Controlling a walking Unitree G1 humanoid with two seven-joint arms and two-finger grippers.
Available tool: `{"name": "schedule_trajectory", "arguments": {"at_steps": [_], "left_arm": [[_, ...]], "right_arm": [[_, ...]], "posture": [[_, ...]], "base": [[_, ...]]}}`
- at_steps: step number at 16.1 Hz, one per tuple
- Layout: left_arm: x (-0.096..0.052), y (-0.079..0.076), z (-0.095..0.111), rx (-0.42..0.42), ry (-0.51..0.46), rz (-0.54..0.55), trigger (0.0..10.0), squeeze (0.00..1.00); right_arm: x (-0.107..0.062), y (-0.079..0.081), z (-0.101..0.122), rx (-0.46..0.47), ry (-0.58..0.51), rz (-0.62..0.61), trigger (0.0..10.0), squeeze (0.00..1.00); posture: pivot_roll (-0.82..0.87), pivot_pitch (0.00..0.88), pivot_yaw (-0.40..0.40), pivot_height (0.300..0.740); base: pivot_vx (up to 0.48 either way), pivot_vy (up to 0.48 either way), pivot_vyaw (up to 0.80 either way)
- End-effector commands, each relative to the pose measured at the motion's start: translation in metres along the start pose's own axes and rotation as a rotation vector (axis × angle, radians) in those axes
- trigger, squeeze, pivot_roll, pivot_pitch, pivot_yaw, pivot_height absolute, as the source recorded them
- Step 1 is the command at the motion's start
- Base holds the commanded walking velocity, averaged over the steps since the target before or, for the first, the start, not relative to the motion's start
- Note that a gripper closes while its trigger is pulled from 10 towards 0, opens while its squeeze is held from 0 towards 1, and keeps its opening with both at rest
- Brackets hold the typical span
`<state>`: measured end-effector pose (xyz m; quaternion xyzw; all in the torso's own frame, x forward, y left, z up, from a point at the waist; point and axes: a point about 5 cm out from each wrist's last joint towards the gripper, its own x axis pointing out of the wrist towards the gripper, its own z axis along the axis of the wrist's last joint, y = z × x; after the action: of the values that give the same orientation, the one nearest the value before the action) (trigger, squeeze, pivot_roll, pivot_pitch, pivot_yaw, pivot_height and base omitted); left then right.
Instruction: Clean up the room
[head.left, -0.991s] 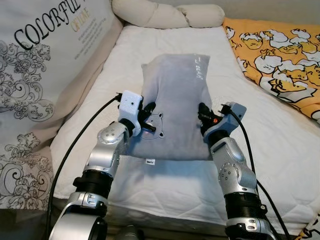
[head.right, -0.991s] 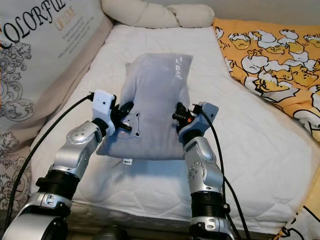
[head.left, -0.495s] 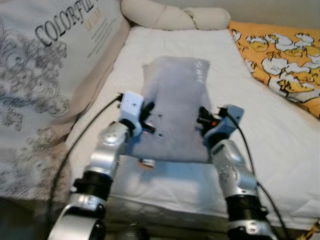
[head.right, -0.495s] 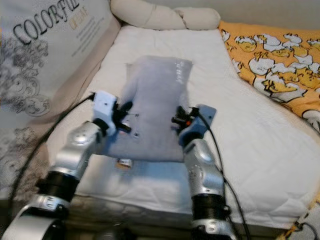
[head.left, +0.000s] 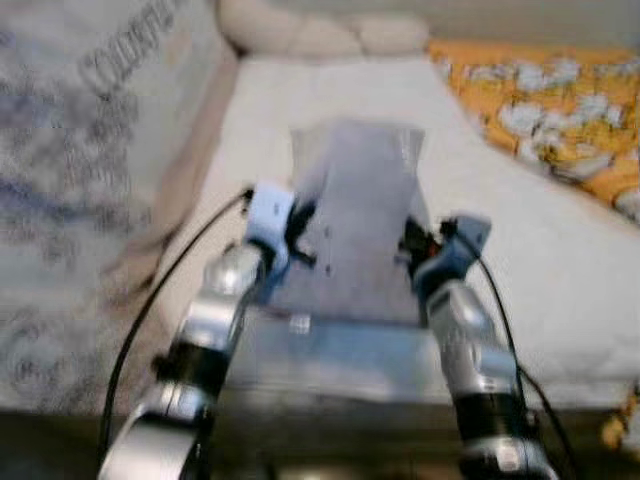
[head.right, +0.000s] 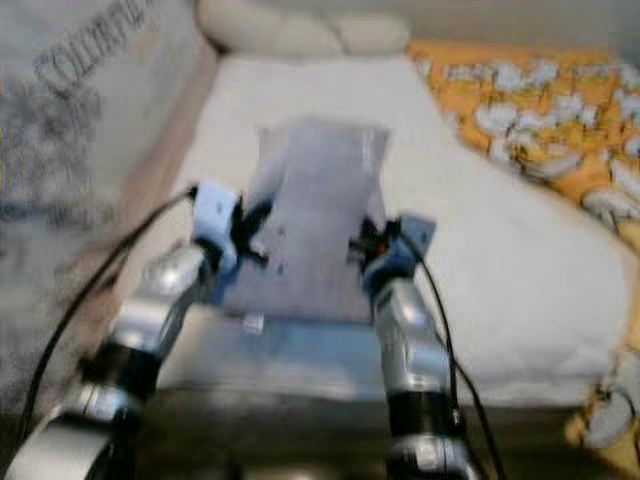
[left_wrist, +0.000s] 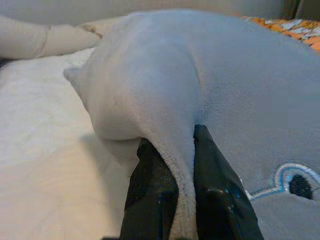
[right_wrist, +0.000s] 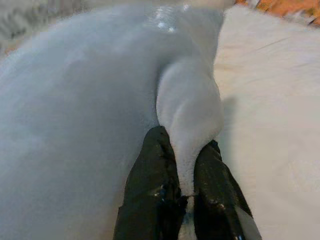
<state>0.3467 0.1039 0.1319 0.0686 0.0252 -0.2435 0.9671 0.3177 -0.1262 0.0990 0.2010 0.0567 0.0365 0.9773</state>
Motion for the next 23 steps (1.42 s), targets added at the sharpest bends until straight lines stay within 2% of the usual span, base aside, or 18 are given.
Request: {"name": "schedule_trajectory", "arguments": {"at_steps": [1,8,17,20,23], "left_arm": [[-0.0031,0.0135,0.0077,0.022,-0.033,0.052,10.0,0.00],[-0.0004,0.0150,0.0129,0.040,-0.053,0.058,10.0,0.00],[0.0019,0.0157,0.0131,0.017,-0.055,0.058,10.0,0.00],[0.0014,0.0178,0.0135,0.018,-0.057,0.063,10.0,0.00],[0.0011,0.0196,0.0137,0.022,-0.055,0.068,10.0,0.00]], "right_arm": [[0.0028,0.0069,0.0075,0.005,-0.037,0.022,10.0,0.00],[0.0046,0.0065,0.0087,0.022,-0.036,0.029,10.0,0.00],[0.0067,0.0065,0.0104,0.009,-0.037,0.040,10.0,0.00],[0.0072,0.0100,0.0085,-0.044,-0.024,0.067,10.0,0.00],[0.0074,0.0116,0.0050,-0.034,-0.006,0.073,10.0,0.00]], "posture": [[0.11,0.000,-0.009,0.740],[0.11,0.000,-0.003,0.740],[0.11,0.000,-0.004,0.740],[0.11,0.000,-0.004,0.740],[0.11,0.000,-0.003,0.740]], "base": [[0.000,0.360,0.00],[0.000,0.050,0.00],[0.029,0.000,0.00],[0.287,0.000,0.68],[0.287,0.000,0.68]]}}
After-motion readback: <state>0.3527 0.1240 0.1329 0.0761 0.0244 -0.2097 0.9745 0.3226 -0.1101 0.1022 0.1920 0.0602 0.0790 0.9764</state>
